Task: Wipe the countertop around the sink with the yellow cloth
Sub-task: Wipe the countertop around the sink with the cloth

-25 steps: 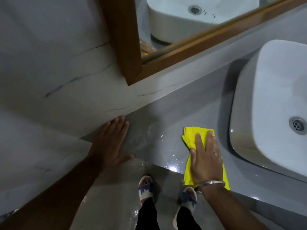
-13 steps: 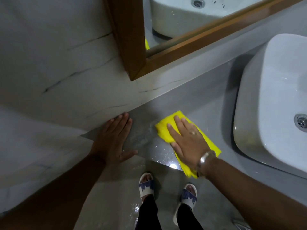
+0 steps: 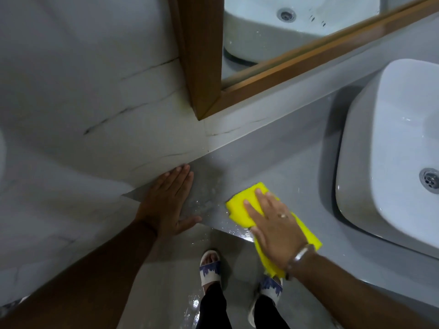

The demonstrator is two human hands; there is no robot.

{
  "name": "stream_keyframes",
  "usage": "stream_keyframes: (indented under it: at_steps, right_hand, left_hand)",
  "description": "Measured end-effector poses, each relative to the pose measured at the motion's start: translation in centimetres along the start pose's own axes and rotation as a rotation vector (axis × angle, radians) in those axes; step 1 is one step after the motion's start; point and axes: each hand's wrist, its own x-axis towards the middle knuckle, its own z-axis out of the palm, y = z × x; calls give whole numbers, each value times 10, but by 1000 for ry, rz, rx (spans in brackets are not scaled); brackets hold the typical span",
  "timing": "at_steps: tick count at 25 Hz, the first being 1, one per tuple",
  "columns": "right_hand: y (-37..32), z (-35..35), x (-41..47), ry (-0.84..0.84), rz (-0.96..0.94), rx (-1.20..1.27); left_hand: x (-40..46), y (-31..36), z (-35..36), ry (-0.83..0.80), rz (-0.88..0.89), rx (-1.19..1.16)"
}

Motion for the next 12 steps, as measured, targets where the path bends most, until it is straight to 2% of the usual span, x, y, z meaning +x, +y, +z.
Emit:
stream_keyframes:
  at_steps: [2, 4, 6, 9, 11, 12]
  right_hand:
    - [40, -7, 16, 44, 202, 4]
    - [62, -17, 76, 60, 395, 44]
    - [29, -14, 114, 28, 307, 65]
    - [-28, 1, 69, -12, -25, 84]
    - [-14, 0, 20, -28, -124, 36]
    - [8, -1, 17, -5, -97, 12]
  left_hand:
    - [-1, 0, 2, 0, -4, -6]
    - [1, 0, 4, -2, -4, -4]
    - [2, 0, 3, -7, 5, 11]
    - [1, -1, 2, -29, 2, 14]
    - [2, -2, 3, -33, 11, 15]
    - [1, -3, 4, -45, 10, 10]
